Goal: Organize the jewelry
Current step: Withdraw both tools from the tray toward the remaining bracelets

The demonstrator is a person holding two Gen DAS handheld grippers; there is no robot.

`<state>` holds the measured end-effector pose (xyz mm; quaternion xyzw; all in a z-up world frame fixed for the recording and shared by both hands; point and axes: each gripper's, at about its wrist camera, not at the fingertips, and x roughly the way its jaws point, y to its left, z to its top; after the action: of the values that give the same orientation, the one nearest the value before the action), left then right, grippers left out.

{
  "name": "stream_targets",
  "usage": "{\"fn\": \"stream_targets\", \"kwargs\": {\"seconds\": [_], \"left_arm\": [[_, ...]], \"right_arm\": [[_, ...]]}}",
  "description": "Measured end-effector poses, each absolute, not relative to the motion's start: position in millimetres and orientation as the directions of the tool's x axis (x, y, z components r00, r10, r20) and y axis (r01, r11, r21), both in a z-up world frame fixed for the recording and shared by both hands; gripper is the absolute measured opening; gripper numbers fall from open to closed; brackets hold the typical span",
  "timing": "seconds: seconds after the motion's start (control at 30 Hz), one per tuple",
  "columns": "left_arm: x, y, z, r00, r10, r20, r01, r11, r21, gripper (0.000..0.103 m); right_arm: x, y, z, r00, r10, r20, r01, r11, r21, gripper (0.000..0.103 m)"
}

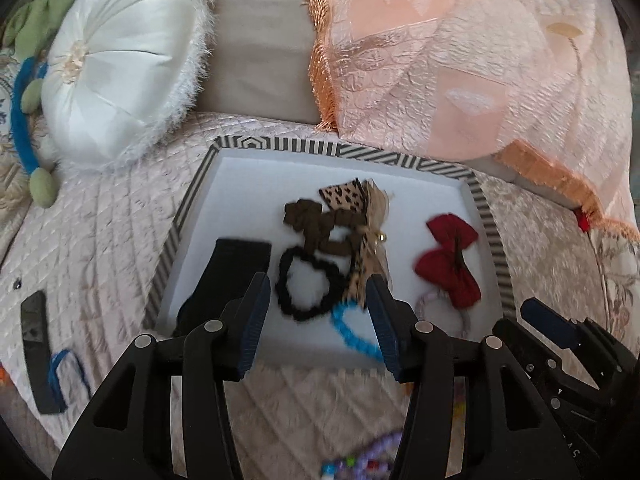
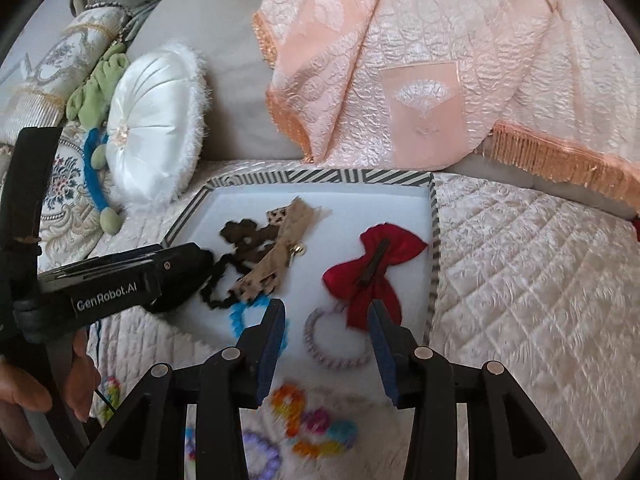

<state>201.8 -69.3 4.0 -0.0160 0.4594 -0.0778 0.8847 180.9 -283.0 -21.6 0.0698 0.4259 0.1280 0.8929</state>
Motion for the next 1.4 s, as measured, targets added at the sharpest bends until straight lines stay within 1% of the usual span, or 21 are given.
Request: {"fn": "stream_targets", "kwargs": {"seconds": [0.1, 0.33, 0.57, 0.7, 0.9, 1.4], "left_arm": [[177.4, -65.7, 5.4, 0.577, -0.144, -0.804, 0.122, 0.988, -0.09, 0.05], [122.8, -56.7, 6.8, 0.595, -0.132, -0.793, 0.115, 0.99, -0.078, 0.05], [82.6, -53.8, 9.8, 0.624, -0.112, -0.774, 0.113, 0.992, -0.053, 0.05], [71.7, -49.8, 9.0, 0.619, -0.119, -0.776, 0.1, 0.992, -0.073, 0.05], [59.0, -45.0, 10.1, 0.622, -0.11, -0.775, 0.091, 0.994, -0.069, 0.05], [48.8, -41.8, 13.1, 0.625, -0.107, -0.773, 0.087, 0.994, -0.067, 0.05]], "right_arm": [[162.4, -276.4, -19.4, 0.604, 0.283, -0.745, -0.171, 0.959, 0.226, 0.041], [116.9, -270.0, -16.4, 0.611, 0.299, -0.733, -0.156, 0.953, 0.259, 0.041], [79.9, -264.9, -10.3, 0.619, 0.304, -0.725, -0.156, 0.951, 0.266, 0.042], [65.9, -261.0, -5.6, 0.626, 0.299, -0.72, -0.162, 0.953, 0.256, 0.042], [52.1, -254.3, -2.7, 0.631, 0.294, -0.718, -0.175, 0.955, 0.237, 0.043], [45.2, -251.1, -1.6, 0.635, 0.282, -0.719, -0.172, 0.959, 0.224, 0.044]]}}
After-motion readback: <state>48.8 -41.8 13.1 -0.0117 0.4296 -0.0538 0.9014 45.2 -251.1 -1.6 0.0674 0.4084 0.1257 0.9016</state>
